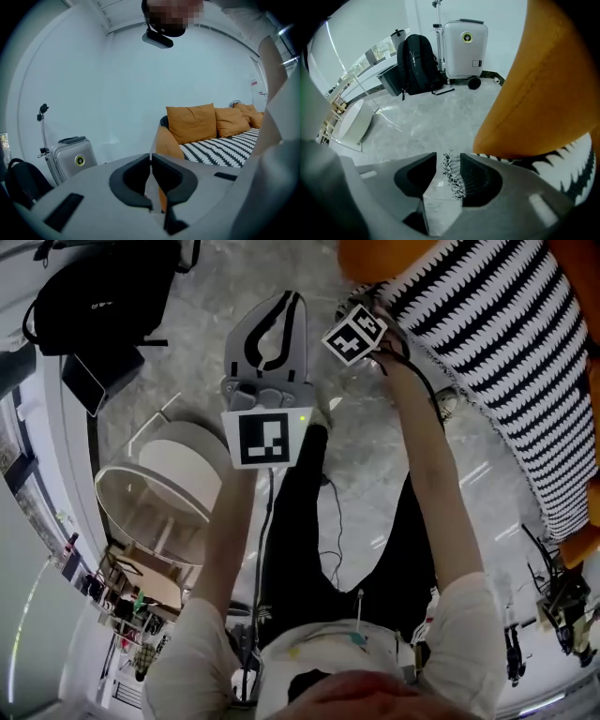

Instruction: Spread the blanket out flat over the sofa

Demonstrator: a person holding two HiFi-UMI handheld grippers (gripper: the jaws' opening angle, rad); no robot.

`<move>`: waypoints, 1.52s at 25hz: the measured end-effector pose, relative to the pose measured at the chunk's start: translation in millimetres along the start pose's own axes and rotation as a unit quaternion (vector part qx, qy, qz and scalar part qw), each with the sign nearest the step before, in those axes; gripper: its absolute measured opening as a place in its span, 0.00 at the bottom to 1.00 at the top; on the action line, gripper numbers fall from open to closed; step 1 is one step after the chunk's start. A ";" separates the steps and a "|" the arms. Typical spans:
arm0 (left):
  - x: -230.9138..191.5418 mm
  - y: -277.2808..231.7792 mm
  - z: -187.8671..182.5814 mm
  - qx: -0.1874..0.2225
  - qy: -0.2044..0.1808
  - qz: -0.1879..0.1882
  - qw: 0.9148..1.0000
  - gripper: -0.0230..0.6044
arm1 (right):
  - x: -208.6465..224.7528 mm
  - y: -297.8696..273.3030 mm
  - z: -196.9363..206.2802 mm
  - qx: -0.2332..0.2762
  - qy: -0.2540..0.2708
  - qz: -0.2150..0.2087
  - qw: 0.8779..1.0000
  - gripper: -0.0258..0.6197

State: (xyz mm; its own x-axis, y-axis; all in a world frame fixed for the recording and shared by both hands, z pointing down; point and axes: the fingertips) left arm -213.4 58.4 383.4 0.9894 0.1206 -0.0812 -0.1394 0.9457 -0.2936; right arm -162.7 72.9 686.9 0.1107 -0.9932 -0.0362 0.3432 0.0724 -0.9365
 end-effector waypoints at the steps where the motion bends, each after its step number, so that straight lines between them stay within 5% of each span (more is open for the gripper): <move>1: -2.5 0.7 -2.7 0.000 -0.002 0.000 1.000 0.08 | 0.4 3.4 -4.9 0.003 0.000 0.001 1.000 0.28; 10: 16.8 15.0 -93.3 0.053 -0.024 -0.011 0.998 0.08 | 5.4 83.6 -12.5 0.023 -0.041 -0.002 0.999 0.28; 18: 11.6 23.4 -178.3 0.115 0.042 -0.063 0.990 0.07 | 47.5 171.8 -46.8 0.063 -0.081 0.054 0.993 0.18; 25: 14.2 39.4 -264.7 0.108 0.099 -0.094 0.985 0.07 | 102.5 308.8 -99.9 0.132 -0.110 0.119 0.978 0.07; 30: 35.0 56.1 -342.1 0.120 0.125 -0.098 0.980 0.07 | 144.2 457.1 -137.4 0.243 -0.159 0.198 0.936 0.05; 38: 99.5 104.7 -450.6 0.181 0.058 -0.087 0.978 0.07 | 132.0 677.6 -155.3 0.386 -0.141 0.311 0.857 0.05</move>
State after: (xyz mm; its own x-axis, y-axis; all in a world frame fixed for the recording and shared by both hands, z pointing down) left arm -148.2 33.4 -84.6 0.9826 -0.0668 -0.1735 0.0751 0.9963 0.0416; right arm -60.4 -23.3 -6.6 0.6802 -0.6865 -0.2571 0.6383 0.7271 -0.2528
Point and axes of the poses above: the fingertips, and each gripper's own axes: y backward along the fingers, x to its right, z out of its underside, and after that the axes turned 13 degrees about y, right-handed
